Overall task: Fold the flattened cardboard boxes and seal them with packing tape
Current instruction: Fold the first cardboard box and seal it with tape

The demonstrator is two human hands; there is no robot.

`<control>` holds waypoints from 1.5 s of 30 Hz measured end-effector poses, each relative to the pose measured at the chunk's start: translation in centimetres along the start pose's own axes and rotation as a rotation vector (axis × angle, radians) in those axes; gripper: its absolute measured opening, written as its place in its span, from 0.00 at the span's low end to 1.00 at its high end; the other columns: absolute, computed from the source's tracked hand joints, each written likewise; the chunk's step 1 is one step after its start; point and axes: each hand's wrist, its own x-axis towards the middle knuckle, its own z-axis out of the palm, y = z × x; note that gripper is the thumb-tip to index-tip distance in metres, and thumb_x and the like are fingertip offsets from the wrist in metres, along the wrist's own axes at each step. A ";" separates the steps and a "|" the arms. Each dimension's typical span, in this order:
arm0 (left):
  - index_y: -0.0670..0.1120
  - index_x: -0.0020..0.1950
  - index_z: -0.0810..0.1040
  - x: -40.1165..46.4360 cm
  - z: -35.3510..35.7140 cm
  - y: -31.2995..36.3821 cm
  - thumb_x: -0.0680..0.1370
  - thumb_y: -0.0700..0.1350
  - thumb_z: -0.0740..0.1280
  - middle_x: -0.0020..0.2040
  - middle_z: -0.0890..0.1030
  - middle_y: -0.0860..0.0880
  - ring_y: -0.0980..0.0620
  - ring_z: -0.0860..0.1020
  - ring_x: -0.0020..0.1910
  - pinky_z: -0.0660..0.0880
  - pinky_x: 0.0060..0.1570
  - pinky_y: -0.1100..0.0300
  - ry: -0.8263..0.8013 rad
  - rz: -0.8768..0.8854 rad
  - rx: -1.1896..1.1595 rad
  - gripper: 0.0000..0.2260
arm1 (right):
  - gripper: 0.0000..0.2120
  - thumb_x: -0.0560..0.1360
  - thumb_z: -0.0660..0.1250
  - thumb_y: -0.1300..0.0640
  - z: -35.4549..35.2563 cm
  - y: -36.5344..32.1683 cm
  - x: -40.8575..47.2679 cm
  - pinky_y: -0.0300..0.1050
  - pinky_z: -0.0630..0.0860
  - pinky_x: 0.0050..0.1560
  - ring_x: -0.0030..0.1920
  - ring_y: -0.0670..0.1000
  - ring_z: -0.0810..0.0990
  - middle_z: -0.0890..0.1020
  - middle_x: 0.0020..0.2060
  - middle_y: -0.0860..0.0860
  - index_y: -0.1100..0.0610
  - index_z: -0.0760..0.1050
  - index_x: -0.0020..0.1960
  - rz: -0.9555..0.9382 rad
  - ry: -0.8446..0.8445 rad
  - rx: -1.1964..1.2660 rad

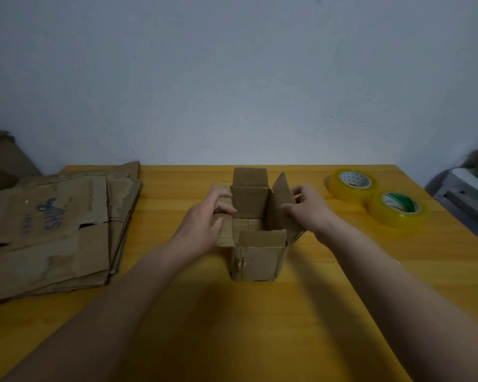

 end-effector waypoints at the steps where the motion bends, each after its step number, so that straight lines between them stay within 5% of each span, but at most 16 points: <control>1: 0.53 0.58 0.72 -0.1 -0.2 0.4 0.77 0.33 0.62 0.56 0.80 0.55 0.53 0.76 0.60 0.72 0.55 0.62 -0.058 -0.030 -0.040 0.16 | 0.20 0.77 0.66 0.57 0.2 0.4 0.0 0.56 0.78 0.55 0.54 0.56 0.76 0.75 0.57 0.56 0.55 0.64 0.67 -0.026 0.061 -0.001; 3: 0.53 0.48 0.75 -0.3 -0.6 1.1 0.76 0.39 0.60 0.63 0.77 0.52 0.52 0.71 0.67 0.68 0.63 0.57 -0.226 -0.067 -0.100 0.09 | 0.27 0.77 0.66 0.55 0.0 1.1 -0.2 0.54 0.73 0.63 0.63 0.55 0.72 0.70 0.65 0.54 0.53 0.59 0.73 -0.201 0.190 -0.244; 5: 0.53 0.44 0.75 -0.5 -0.9 1.8 0.72 0.52 0.61 0.69 0.72 0.52 0.53 0.61 0.73 0.56 0.73 0.51 -0.400 -0.065 -0.057 0.06 | 0.24 0.77 0.67 0.57 -0.9 1.4 -0.6 0.51 0.68 0.67 0.69 0.56 0.66 0.69 0.69 0.54 0.56 0.65 0.71 -0.535 0.301 -0.655; 8: 0.54 0.39 0.74 -0.8 -1.0 1.9 0.64 0.69 0.68 0.73 0.66 0.55 0.58 0.53 0.75 0.49 0.73 0.50 -0.516 -0.055 0.047 0.20 | 0.09 0.69 0.73 0.64 -2.0 1.7 -0.9 0.50 0.76 0.55 0.59 0.60 0.77 0.83 0.50 0.57 0.61 0.80 0.49 -0.996 0.207 -0.927; 11: 0.52 0.35 0.72 -1.1 -0.4 1.8 0.66 0.67 0.70 0.72 0.69 0.56 0.57 0.55 0.76 0.51 0.74 0.50 -0.391 -0.060 0.054 0.19 | 0.05 0.75 0.67 0.61 -2.0 1.8 -2.0 0.45 0.75 0.44 0.49 0.53 0.78 0.82 0.45 0.52 0.57 0.79 0.50 -0.892 -0.032 -0.951; 16: 0.50 0.32 0.68 -1.3 0.9 1.2 0.76 0.56 0.67 0.67 0.76 0.52 0.54 0.61 0.75 0.52 0.76 0.48 -0.221 0.008 0.057 0.17 | 0.15 0.83 0.54 0.55 -2.3 1.1 -3.4 0.45 0.73 0.52 0.54 0.51 0.76 0.79 0.54 0.51 0.55 0.76 0.61 -0.565 -0.168 -0.534; 19: 0.51 0.31 0.68 -1.1 0.8 0.8 0.76 0.54 0.68 0.66 0.77 0.52 0.54 0.61 0.74 0.51 0.76 0.50 -0.221 0.025 0.076 0.17 | 0.14 0.80 0.58 0.46 -1.9 1.0 -3.7 0.41 0.76 0.48 0.49 0.49 0.76 0.80 0.48 0.50 0.53 0.77 0.55 -0.436 -0.288 -0.375; 21: 0.51 0.32 0.70 -1.2 0.8 1.0 0.76 0.54 0.69 0.66 0.76 0.53 0.55 0.61 0.74 0.52 0.76 0.50 -0.226 0.016 0.100 0.16 | 0.18 0.75 0.64 0.41 -1.1 1.0 -3.4 0.45 0.73 0.54 0.53 0.50 0.74 0.78 0.51 0.48 0.49 0.75 0.61 -0.447 -0.212 -0.609; 24: 0.52 0.46 0.76 -1.5 0.9 1.7 0.74 0.57 0.69 0.71 0.70 0.55 0.55 0.62 0.73 0.60 0.73 0.46 -0.183 -0.037 0.157 0.10 | 0.25 0.73 0.69 0.44 -0.1 0.2 -3.3 0.45 0.67 0.60 0.60 0.51 0.69 0.74 0.59 0.50 0.48 0.69 0.68 -0.445 -0.126 -0.737; 27: 0.57 0.75 0.59 -1.5 0.7 2.0 0.72 0.59 0.71 0.74 0.64 0.55 0.53 0.64 0.71 0.69 0.67 0.45 -0.199 -0.122 0.134 0.35 | 0.32 0.71 0.73 0.51 0.0 -0.7 -2.8 0.45 0.67 0.65 0.65 0.51 0.67 0.69 0.66 0.50 0.51 0.65 0.71 -0.419 -0.201 -0.644; 30: 0.59 0.78 0.46 -1.2 0.8 1.8 0.71 0.61 0.71 0.76 0.61 0.56 0.52 0.62 0.73 0.67 0.68 0.44 -0.216 -0.128 0.157 0.44 | 0.42 0.69 0.75 0.55 0.4 -1.7 -1.4 0.49 0.62 0.70 0.72 0.54 0.61 0.59 0.74 0.51 0.53 0.57 0.76 -0.343 -0.226 -0.567; 35: 0.55 0.79 0.47 -1.0 0.8 2.1 0.71 0.60 0.72 0.77 0.60 0.57 0.52 0.59 0.75 0.65 0.71 0.44 -0.223 -0.167 0.141 0.45 | 0.51 0.70 0.75 0.54 2.0 -3.3 2.2 0.56 0.56 0.74 0.76 0.58 0.51 0.48 0.78 0.54 0.55 0.42 0.78 -0.305 -0.083 -0.505; 40: 0.56 0.79 0.50 -1.2 0.9 2.0 0.71 0.60 0.71 0.77 0.60 0.56 0.52 0.61 0.74 0.67 0.69 0.45 -0.210 -0.202 0.145 0.43 | 0.46 0.70 0.74 0.46 2.2 -4.4 3.2 0.59 0.59 0.72 0.73 0.58 0.61 0.60 0.74 0.55 0.55 0.50 0.77 -0.356 -0.161 -0.632; 45: 0.55 0.79 0.51 -1.3 1.0 2.1 0.71 0.64 0.69 0.77 0.58 0.55 0.52 0.58 0.76 0.64 0.71 0.45 -0.200 -0.196 0.188 0.43 | 0.44 0.66 0.67 0.30 2.1 -4.8 1.9 0.61 0.55 0.71 0.70 0.57 0.62 0.67 0.70 0.52 0.51 0.62 0.74 -0.317 -0.375 -1.116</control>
